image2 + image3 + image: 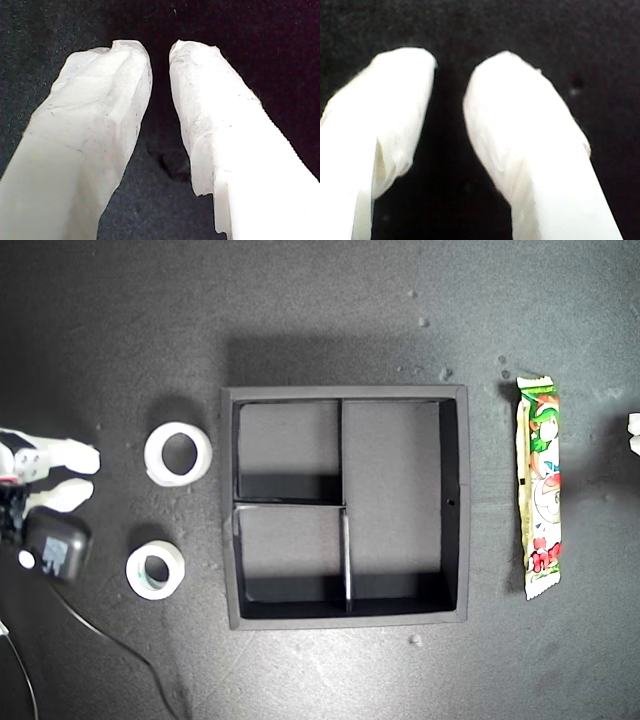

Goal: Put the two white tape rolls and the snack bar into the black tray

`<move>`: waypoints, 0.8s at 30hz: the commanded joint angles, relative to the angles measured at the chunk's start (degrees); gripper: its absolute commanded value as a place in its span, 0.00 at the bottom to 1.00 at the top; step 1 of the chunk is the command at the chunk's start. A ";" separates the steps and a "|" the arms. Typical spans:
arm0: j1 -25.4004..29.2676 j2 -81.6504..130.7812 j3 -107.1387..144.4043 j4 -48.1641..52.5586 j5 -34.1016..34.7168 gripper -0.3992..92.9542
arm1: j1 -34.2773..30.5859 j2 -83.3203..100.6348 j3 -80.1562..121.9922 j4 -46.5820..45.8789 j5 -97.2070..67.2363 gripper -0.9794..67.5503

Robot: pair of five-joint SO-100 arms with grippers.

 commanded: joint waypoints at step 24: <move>0.00 2.90 3.43 -9.40 0.18 0.01 | 5.54 0.44 0.70 -4.92 10.55 0.01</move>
